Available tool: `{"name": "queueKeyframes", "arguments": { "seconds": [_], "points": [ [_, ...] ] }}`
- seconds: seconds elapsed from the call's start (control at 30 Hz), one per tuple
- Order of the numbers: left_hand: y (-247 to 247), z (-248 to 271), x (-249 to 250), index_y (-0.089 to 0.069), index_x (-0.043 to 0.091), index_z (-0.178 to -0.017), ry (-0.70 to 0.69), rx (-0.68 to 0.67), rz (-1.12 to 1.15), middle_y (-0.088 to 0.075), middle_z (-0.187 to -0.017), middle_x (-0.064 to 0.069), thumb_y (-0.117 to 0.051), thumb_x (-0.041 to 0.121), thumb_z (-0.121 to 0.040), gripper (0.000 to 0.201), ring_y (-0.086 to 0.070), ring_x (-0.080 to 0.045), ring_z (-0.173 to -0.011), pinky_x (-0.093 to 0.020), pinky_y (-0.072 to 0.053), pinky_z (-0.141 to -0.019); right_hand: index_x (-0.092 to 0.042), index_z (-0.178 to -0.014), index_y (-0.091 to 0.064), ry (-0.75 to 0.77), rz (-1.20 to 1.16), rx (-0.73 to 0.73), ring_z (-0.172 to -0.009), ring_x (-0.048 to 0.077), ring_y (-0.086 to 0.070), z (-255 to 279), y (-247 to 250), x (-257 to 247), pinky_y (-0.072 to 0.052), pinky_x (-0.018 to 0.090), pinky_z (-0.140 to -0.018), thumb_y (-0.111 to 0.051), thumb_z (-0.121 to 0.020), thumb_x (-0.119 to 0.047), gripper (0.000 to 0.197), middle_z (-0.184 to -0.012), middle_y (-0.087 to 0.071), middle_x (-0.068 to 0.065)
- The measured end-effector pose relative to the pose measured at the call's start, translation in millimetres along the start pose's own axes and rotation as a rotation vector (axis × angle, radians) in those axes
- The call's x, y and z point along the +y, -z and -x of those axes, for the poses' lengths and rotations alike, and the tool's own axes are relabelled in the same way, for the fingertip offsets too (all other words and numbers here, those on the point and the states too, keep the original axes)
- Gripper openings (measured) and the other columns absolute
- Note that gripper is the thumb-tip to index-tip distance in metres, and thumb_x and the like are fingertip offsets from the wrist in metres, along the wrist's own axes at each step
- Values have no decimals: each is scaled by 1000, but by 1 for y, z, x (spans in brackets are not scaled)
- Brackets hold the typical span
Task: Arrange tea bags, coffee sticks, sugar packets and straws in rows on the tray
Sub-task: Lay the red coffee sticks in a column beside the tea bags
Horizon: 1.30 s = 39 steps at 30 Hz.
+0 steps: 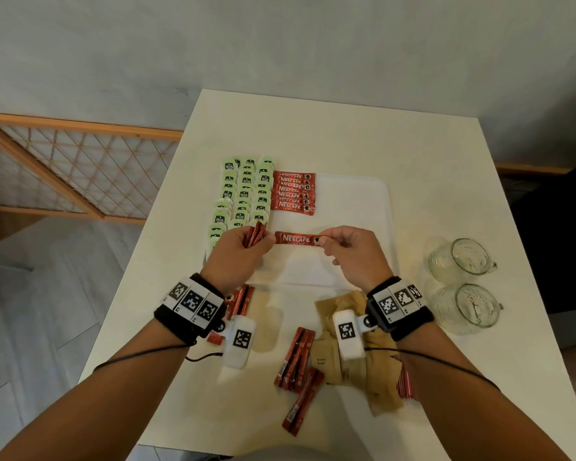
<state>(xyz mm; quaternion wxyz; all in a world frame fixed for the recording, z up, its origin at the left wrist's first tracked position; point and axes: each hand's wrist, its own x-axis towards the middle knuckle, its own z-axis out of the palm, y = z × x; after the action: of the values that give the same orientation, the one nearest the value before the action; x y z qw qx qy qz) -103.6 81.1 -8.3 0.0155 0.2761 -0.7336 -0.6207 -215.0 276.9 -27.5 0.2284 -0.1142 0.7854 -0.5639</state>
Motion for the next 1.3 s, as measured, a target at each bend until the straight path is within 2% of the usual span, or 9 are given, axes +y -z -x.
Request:
{"name": "queueKeyframes", "arguments": {
  "seconds": [0.07, 0.17, 0.3, 0.43, 0.6, 0.73, 0.97, 1.1, 1.3],
  "points": [
    [2, -3, 2, -62, -8, -94, 36, 17, 42, -53, -73, -10, -64, 28, -97, 37, -47, -12, -48, -22, -35, -43, -24, -88, -74, 8, 25, 21, -69, 10, -58, -12, 2, -1, -51, 19, -62, -70, -93, -10, 15, -79, -70, 4],
    [5, -9, 7, -64, -8, -101, 62, 24, 64, -60, -83, -10, -62, 24, -98, 33, -50, -11, -50, -21, -40, -42, -24, -87, -74, 7, 55, 51, -69, 9, -62, -32, 3, 1, -51, 20, -66, -72, -92, -12, 14, -78, -72, -1],
    [7, -16, 15, -66, -4, -106, 107, 50, 93, -60, -82, -5, -58, 18, -98, 25, -50, -11, -54, -19, -39, -43, -25, -82, -71, -23, 95, 108, -67, 11, -64, -59, -1, 4, -50, 25, -66, -76, -89, -14, 14, -76, -71, -4],
    [7, -21, 17, -67, -2, -109, 129, 68, 116, -61, -81, -2, -59, 18, -97, 25, -51, -13, -60, -24, -40, -49, -24, -81, -68, -68, 160, 111, -68, 14, -68, -77, -10, 7, -54, 29, -66, -77, -89, -16, 14, -77, -72, -2],
    [9, -21, 16, -69, 5, -99, 140, 66, 129, -62, -82, -3, -60, 20, -97, 18, -54, -11, -58, -23, -41, -48, -26, -76, -68, -86, 217, 120, -70, 17, -70, -90, -19, 8, -60, 32, -74, -80, -86, -18, 18, -75, -71, -2],
    [9, -20, 14, -69, 4, -103, 158, 73, 141, -62, -80, -3, -59, 17, -97, 17, -55, -10, -56, -21, -42, -47, -28, -71, -68, -71, 280, 133, -78, 17, -67, -96, -24, 7, -55, 29, -81, -83, -83, -22, 19, -74, -68, -7],
    [10, -19, 12, -70, 6, -103, 169, 51, 199, -64, -83, -9, -58, 5, -92, 16, -60, -16, -66, -28, -50, -56, -25, -74, -70, -77, 349, 133, -76, 14, -64, -100, -28, 6, -51, 26, -76, -80, -85, -24, 16, -73, -64, -11],
    [9, -18, 13, -68, 2, -107, 162, 38, 194, -65, -88, -11, -57, 3, -93, 18, -62, -18, -70, -28, -55, -56, -25, -74, -68, -93, 363, 139, -76, 13, -62, -100, -29, 5, -47, 25, -73, -81, -85, -27, 17, -74, -63, -12],
    [11, -18, 5, -65, -1, -105, 153, 7, 155, -71, -100, -22, -50, -4, -94, 20, -69, -28, -78, -47, -59, -78, -28, -70, -65, -100, 375, 148, -76, 15, -63, -101, -31, 5, -50, 26, -74, -81, -84, -30, 22, -73, -62, -11]
  ]
}}
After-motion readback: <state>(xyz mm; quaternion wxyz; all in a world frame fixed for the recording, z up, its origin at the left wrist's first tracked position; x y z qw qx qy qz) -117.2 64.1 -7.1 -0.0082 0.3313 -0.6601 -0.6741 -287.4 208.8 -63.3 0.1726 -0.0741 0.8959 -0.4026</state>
